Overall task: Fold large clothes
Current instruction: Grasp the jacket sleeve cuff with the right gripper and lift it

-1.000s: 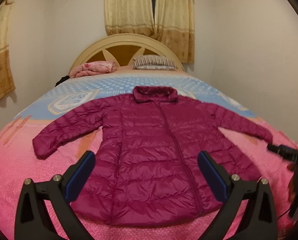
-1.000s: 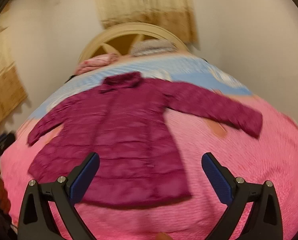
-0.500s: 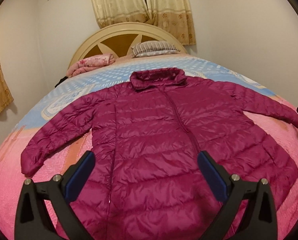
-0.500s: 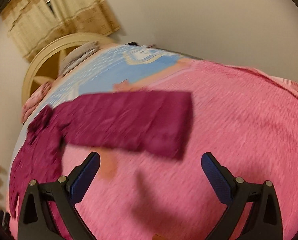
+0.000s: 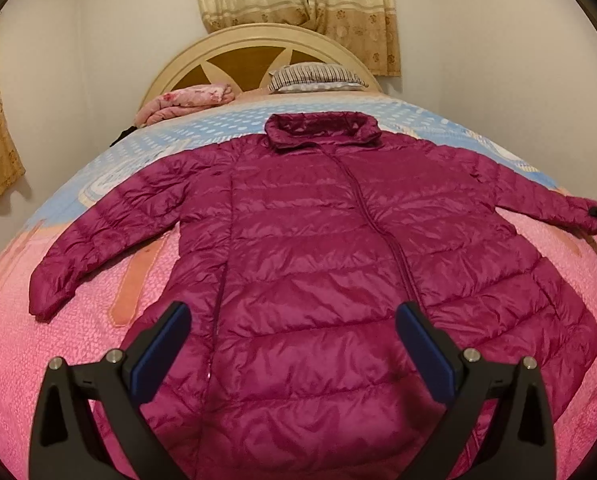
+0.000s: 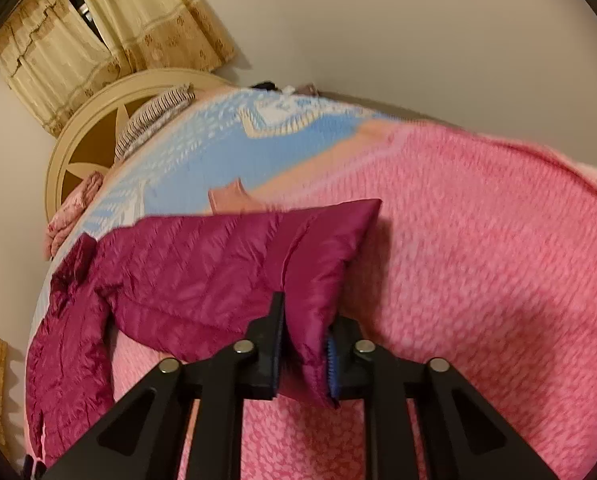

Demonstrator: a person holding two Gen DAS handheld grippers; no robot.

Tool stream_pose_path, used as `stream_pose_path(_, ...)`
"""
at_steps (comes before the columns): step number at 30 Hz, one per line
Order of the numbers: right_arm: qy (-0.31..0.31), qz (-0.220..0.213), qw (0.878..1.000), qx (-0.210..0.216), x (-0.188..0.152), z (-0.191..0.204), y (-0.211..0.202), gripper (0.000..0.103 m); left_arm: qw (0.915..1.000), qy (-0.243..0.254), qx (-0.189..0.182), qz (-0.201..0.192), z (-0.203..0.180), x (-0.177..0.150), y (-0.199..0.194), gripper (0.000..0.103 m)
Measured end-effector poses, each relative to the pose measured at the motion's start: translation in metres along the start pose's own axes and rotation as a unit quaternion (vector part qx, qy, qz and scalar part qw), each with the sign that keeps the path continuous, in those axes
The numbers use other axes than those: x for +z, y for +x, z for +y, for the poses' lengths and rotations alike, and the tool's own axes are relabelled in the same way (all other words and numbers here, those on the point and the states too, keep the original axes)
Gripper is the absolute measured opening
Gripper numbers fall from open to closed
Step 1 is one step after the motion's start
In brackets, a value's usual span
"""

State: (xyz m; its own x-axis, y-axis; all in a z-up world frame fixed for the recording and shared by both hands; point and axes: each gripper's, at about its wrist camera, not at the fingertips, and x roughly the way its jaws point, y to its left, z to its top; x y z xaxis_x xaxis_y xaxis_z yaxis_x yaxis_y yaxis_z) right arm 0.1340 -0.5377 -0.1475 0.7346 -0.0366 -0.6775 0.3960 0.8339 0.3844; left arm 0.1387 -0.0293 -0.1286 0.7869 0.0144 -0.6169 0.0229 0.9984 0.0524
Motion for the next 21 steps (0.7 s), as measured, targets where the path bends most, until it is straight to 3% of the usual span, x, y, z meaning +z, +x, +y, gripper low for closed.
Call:
stream_pose_path(4,-0.03,-0.024,0.999,0.0,0.024,0.026,-0.016,0.012,0.9998,-0.005,0.004,-0.017,0.005,0.004,-0.011,0.103)
stream_pose_path(10,-0.126,-0.082,0.989,0.011,0.052,0.1,-0.059,0.011,0.9996,-0.011,0.003,-0.026,0.013,0.003,-0.022,0.103)
stream_pose_path(17,-0.256,-0.144,0.955,0.03,0.046,0.215,-0.104,0.01,0.9992,-0.033,0.0,-0.024,0.026,-0.003,-0.023,0.103)
stream_pose_path(21,-0.31,-0.159,0.936,0.047,0.033,0.27,-0.118,0.009,0.9986,-0.043,0.013,-0.029,0.035,-0.006,-0.024,0.103)
